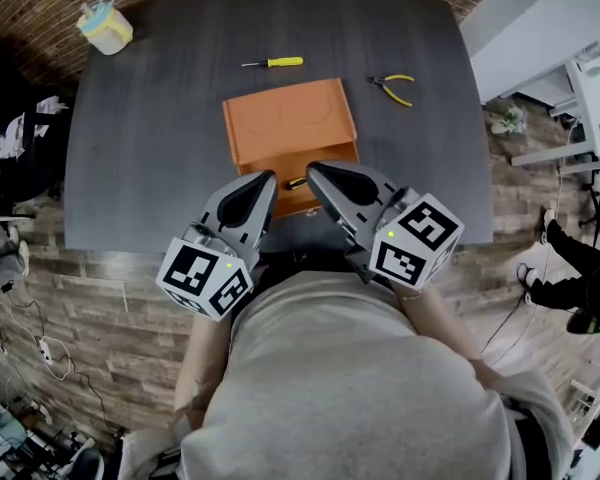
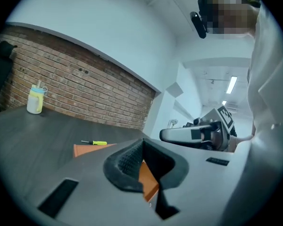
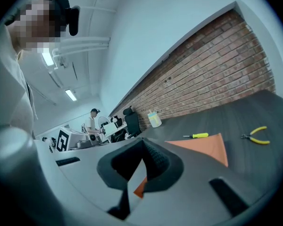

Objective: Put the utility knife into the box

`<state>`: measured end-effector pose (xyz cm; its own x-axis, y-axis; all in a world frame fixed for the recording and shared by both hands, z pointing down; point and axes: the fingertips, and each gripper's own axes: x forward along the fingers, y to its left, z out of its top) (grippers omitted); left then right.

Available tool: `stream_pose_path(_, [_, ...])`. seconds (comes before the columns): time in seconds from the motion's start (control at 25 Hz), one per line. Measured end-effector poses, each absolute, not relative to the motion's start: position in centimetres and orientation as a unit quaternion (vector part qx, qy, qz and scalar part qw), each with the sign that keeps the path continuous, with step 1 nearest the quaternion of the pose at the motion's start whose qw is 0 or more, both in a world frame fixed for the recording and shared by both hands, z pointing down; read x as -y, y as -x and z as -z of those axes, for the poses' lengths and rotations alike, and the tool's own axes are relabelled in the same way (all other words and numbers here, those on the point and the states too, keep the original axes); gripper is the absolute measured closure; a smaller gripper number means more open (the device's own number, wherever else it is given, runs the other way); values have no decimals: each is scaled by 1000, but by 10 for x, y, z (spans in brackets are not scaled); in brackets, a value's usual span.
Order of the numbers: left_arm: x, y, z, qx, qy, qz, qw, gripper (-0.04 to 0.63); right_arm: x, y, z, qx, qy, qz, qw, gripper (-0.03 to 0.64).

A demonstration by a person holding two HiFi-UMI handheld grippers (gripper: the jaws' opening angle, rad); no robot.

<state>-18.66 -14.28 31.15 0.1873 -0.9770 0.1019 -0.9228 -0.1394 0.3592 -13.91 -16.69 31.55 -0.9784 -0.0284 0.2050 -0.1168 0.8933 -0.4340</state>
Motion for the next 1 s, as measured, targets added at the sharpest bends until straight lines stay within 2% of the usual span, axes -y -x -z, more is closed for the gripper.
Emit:
stream_pose_path(0.48, [134, 175, -343, 629, -737, 62, 239, 577, 152, 139, -341, 960, -17, -239, 144, 612])
stream_pose_path(1.0, [132, 165, -345, 608, -751, 54, 249, 577, 144, 132, -347, 957, -21, -245, 154, 612])
